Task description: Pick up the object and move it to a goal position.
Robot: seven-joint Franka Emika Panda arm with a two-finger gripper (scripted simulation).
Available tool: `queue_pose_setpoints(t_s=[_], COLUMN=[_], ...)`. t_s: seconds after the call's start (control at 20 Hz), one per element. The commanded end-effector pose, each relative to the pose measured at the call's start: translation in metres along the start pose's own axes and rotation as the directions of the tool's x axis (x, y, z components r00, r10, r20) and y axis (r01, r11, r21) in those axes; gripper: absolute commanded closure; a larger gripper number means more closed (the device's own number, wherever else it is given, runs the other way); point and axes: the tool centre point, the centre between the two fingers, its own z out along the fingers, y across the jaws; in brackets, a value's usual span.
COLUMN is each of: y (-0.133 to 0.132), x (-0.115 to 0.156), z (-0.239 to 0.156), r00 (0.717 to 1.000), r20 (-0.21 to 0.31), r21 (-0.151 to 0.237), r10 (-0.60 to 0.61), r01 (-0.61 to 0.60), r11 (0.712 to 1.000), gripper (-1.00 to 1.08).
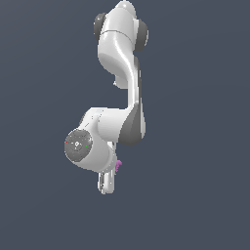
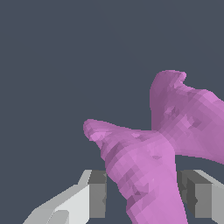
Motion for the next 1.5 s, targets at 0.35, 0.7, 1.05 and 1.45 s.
queue_pose_setpoints(t_s=[0.35, 0.7, 1.05, 1.45], y=[0.014, 0.021, 0.023, 0.017], x=[-0.064, -0.121, -0.181, -0.248], z=[0.003, 0.005, 0.004, 0.0], r00=[0.995, 0.982, 0.961, 0.929], r20=[0.041, 0.082, 0.129, 0.185], r21=[0.061, 0.112, 0.161, 0.21], r10=[0.091, 0.168, 0.244, 0.32], r01=[-0.093, -0.177, -0.263, -0.356], r11=[0.994, 0.978, 0.951, 0.911], gripper=[1.08, 1.08, 1.08, 1.08])
